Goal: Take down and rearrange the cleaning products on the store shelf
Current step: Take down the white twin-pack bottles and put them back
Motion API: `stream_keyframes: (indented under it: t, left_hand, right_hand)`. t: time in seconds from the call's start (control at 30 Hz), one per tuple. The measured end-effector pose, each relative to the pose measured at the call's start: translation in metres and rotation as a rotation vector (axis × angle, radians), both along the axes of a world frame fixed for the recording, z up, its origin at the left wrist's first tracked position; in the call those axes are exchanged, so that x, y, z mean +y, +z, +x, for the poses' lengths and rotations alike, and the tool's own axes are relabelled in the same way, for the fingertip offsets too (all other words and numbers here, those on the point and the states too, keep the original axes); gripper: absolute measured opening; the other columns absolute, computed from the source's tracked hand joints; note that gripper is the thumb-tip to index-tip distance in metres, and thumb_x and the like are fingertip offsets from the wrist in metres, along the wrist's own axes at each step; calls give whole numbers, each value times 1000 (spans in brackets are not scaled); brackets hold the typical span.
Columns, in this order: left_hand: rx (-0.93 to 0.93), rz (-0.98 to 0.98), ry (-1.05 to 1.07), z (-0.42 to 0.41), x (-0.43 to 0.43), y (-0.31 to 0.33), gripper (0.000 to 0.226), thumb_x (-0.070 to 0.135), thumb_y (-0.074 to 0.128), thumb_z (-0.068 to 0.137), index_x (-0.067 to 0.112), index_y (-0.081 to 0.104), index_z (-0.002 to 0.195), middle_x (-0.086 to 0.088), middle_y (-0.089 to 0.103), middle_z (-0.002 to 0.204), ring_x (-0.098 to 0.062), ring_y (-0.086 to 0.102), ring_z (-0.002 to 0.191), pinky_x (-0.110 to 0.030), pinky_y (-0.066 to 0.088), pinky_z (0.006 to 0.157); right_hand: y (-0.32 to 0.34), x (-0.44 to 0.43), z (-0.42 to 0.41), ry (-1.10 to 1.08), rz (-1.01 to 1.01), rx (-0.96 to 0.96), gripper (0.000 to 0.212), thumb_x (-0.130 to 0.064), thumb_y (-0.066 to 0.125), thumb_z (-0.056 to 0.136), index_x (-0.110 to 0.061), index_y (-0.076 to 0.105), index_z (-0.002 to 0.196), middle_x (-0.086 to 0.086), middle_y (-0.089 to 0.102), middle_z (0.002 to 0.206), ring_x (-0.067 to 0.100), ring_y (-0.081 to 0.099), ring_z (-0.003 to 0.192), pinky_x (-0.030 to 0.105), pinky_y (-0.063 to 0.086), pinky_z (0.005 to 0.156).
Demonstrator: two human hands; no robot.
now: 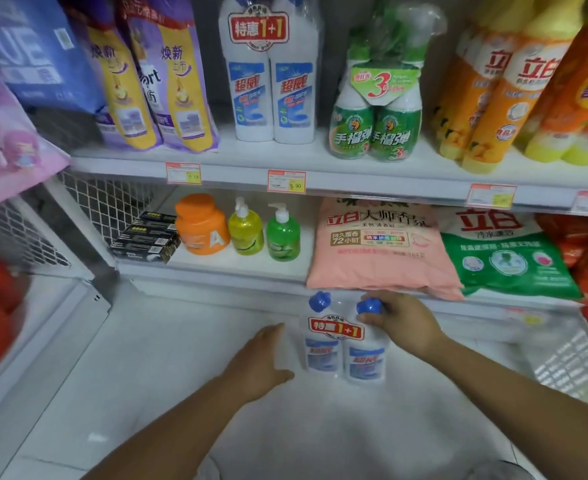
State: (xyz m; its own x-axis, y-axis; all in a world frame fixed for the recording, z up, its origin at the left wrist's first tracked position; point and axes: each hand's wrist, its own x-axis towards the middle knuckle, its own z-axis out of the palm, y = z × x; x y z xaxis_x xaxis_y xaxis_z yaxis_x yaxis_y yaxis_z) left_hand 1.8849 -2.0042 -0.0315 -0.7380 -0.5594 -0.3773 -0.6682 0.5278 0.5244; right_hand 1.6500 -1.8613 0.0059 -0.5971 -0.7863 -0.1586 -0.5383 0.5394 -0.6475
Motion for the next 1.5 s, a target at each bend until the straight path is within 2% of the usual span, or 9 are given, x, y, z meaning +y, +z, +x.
stream_keyframes:
  t: [0.13,0.33,0.47,0.57,0.73,0.9,1.07,1.37,1.5]
  left_hand:
    - [170,184,65,-16,7,28,83,33,86,72,36,36,138,23,47,134,0,48,115,-16,39,90]
    - [545,376,277,-30,7,77,60,20,91,66,36,59,113,19,71,103,5,68,87,-19,55,75]
    - [653,360,313,-28,-2,114,56,16,90,65,35,60,108,17,72,102,-2,71,88,-22,58,77]
    - [729,337,279,-29,-15,144,56,9,89,65,35,60,105,19,73,96,2,70,86,-18,58,71]
    - [840,179,213,-37,-63,199,58,-6,85,64,29,58,101,26,72,83,5,69,80,-9,49,65]
    - [838,-121,185,-44,-129,236,55,15,89,67,40,53,99,40,63,77,24,58,80,0,40,67]
    - [914,-235,328,-62,-176,223,46,19,88,69,36,56,98,31,64,82,6,66,84,-18,48,76]
    - [680,-470,390,-79,-226,172,68,53,71,81,26,46,137,3,60,131,-21,55,119,-33,45,91]
    - [576,-710,347,-70,-236,129,74,55,78,72,16,56,131,-7,55,133,-30,47,128,-43,38,108]
  right_hand:
    - [80,10,-4,90,-150,-144,24,-29,81,79,-33,72,101,-12,75,98,7,69,95,28,53,90]
    - [153,14,7,75,-519,-309,23,-8,74,81,-22,72,99,-11,77,85,0,70,76,10,50,66]
    - [148,21,5,84,-512,-479,70,-21,85,72,-25,53,134,-7,71,120,10,68,110,32,54,91]
    - [128,18,16,123,-377,-348,72,-21,91,66,-33,53,127,-14,71,116,10,68,109,37,56,92]
    - [145,-34,21,8,-616,-68,46,-7,84,75,-27,62,110,-22,73,102,-3,66,96,22,52,81]
    - [174,-111,14,49,-725,3,39,-5,81,78,-22,61,106,-14,73,95,-1,67,90,16,51,76]
    - [186,-167,6,72,-760,124,46,-7,81,77,-40,55,95,-34,67,85,-11,63,87,6,44,72]
    - [196,-220,-30,94,-738,108,41,-8,82,78,-23,62,110,-16,74,97,3,69,92,17,53,75]
    - [189,-238,-46,78,-648,94,42,-10,83,76,-23,62,110,-17,74,94,2,70,91,21,56,80]
